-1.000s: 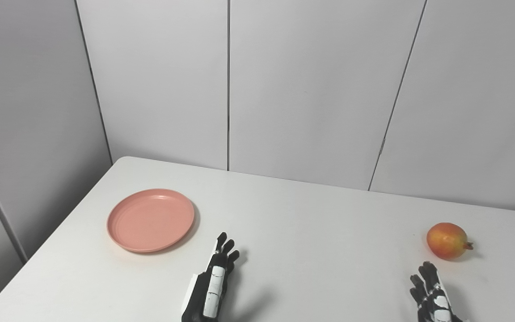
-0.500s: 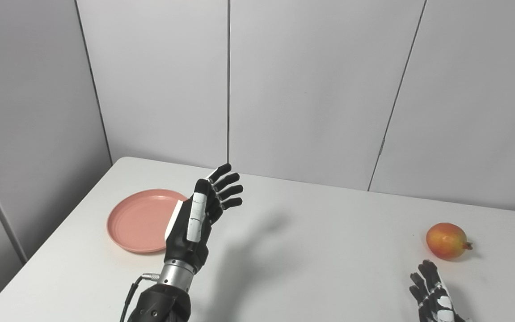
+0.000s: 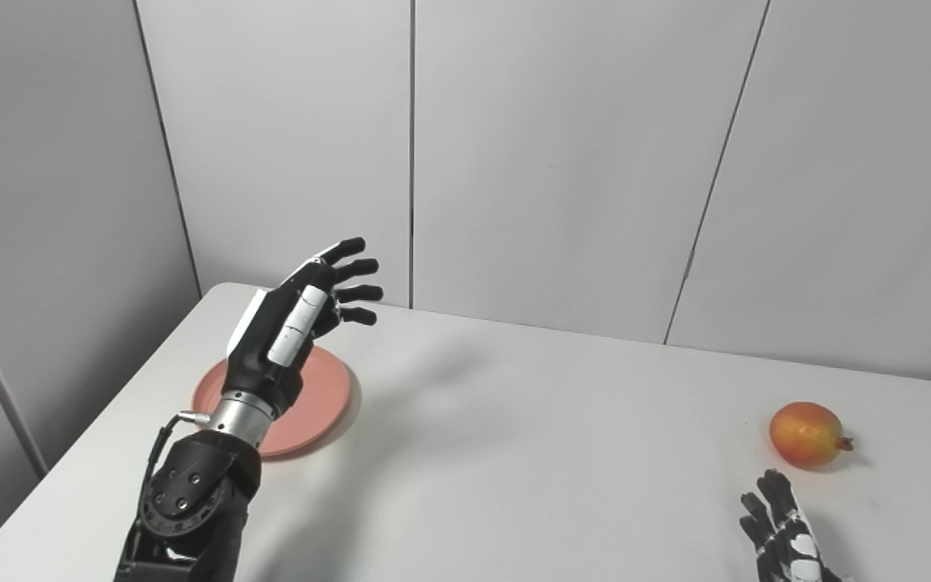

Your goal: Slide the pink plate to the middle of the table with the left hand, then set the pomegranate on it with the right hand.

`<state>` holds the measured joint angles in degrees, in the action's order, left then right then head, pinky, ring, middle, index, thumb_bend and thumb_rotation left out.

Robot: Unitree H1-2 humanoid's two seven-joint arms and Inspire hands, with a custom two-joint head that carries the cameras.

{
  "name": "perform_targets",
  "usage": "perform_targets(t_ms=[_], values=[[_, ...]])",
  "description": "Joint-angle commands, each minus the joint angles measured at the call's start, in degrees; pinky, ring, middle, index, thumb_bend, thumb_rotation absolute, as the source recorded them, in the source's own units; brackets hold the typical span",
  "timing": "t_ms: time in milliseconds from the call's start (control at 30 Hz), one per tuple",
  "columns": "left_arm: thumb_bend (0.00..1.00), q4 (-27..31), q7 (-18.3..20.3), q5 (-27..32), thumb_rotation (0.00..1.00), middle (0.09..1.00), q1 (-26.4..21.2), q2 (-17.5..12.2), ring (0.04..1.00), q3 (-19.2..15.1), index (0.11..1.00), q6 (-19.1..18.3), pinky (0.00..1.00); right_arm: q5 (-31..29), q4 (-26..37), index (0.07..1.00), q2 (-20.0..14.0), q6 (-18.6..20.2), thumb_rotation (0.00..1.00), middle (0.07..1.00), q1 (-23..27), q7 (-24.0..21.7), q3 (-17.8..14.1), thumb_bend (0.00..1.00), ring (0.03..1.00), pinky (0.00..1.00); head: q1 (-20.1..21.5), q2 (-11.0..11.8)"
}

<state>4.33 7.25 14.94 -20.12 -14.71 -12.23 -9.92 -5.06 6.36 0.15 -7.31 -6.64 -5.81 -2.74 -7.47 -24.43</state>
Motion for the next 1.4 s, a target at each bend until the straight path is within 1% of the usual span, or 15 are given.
perform_targets(t_ms=[0,100,200,300,400,500,533,600,733,867,1000,1100,1200,1267,1367], values=[[0.92,-1.22,0.74,1.16,0.78,0.767,-3.82,-1.84,0.687,-1.33,0.769,3.88,0.57,-0.14,-3.77,0.95,-1.6,-0.91,1.0,0.971,-3.3,0.12,-0.71,0.63,0.944,0.97,-0.08,-0.03],[0.9,-3.16,0.69,1.13,0.8,0.765,-4.79,-3.12,0.686,-2.44,0.78,4.87,0.57,0.02,-3.57,0.952,-1.55,-0.7,1.0,0.973,-3.33,0.17,-0.61,0.63,0.946,0.97,-0.03,-0.07],[0.92,-4.31,-0.47,0.13,0.8,0.773,-5.45,-4.03,0.697,-3.04,0.802,4.75,0.56,0.09,-3.51,0.95,-1.53,-0.65,1.0,0.973,-3.3,0.19,-0.58,0.62,0.945,0.97,-0.03,-0.07],[0.93,-8.31,-0.63,0.73,0.79,0.79,-6.74,-5.32,0.722,-4.75,0.835,5.68,0.59,0.3,-3.37,0.948,-1.59,-0.64,1.0,0.972,-3.35,0.19,-0.54,0.61,0.943,0.97,-0.14,-0.16],[0.93,-12.79,-0.4,1.04,0.79,0.783,-8.12,-6.73,0.736,-6.21,0.882,6.85,0.6,0.46,-3.39,0.95,-1.69,-0.69,1.0,0.972,-3.35,0.23,-0.51,0.62,0.944,0.97,-0.14,-0.16],[0.92,-18.3,0.52,1.11,0.79,0.796,-9.63,-8.61,0.753,-7.07,0.901,9.42,0.63,0.33,-3.37,0.949,-1.66,-0.67,1.0,0.973,-3.37,0.23,-0.54,0.63,0.944,0.97,-0.16,-0.35],[0.91,-19.8,0.84,1.17,0.79,0.814,-10.02,-9.11,0.769,-7.21,0.908,10.24,0.65,0.29,-3.33,0.949,-1.65,-0.67,1.0,0.972,-3.38,0.21,-0.55,0.63,0.943,0.97,-0.16,-0.35],[0.9,-24.38,1.12,1.45,0.79,0.823,-11.29,-10.3,0.782,-7.85,0.912,12.25,0.67,0.29,-3.35,0.949,-1.67,-0.72,1.0,0.972,-3.39,0.2,-0.58,0.62,0.943,0.97,-0.16,-0.35],[0.9,-32.6,0.47,1.31,0.78,0.825,-13.44,-11.88,0.79,-8.53,0.911,15.28,0.71,0.31,-3.25,0.949,-1.71,-0.63,1.0,0.972,-3.49,0.16,-0.68,0.63,0.941,0.96,-0.08,-0.6],[0.89,-37.94,0.79,1.67,0.76,0.812,-14.64,-12.54,0.785,-8.68,0.893,17.37,0.69,-0.2,-2.97,0.948,-1.81,-0.61,1.0,0.972,-3.68,-0.07,-0.76,0.63,0.941,0.97,0.17,-1.02],[0.87,-45.32,1.23,1.7,0.75,0.815,-16.56,-13.35,0.784,-8.74,0.892,20.81,0.68,-0.61,-2.99,0.947,-1.77,-0.75,1.0,0.971,-3.76,-0.08,-0.88,0.62,0.942,0.97,0.17,-1.02],[0.85,-50.44,1.69,2.71,0.73,0.804,-17.94,-13.71,0.773,-9.42,0.882,22.98,0.68,-0.41,-2.87,0.947,-1.84,-0.74,1.0,0.968,-3.84,0.0,-0.83,0.64,0.941,0.96,0.26,-1.39],[0.9,-56.7,2.35,2.63,0.73,0.803,-18.68,-14.49,0.769,-9.35,0.891,26.69,0.66,-0.51,-2.47,0.949,-1.67,-0.38,1.0,0.97,-3.97,0.13,-0.84,0.64,0.941,0.96,0.43,-1.51],[0.94,-61.9,4.11,2.9,0.72,0.796,-19.47,-15.29,0.762,-9.05,0.874,29.19,0.66,-0.4,-2.25,0.947,-1.59,-0.33,1.0,0.967,-4.04,0.28,-0.85,0.64,0.937,0.96,0.66,-1.77],[1.0,-70.28,6.21,3.12,0.72,0.784,-20.86,-16.31,0.754,-8.8,0.874,32.93,0.64,-0.46,-2.16,0.943,-1.66,-0.37,1.0,0.961,-4.08,0.22,-0.85,0.65,0.929,0.95,0.66,-1.77]])
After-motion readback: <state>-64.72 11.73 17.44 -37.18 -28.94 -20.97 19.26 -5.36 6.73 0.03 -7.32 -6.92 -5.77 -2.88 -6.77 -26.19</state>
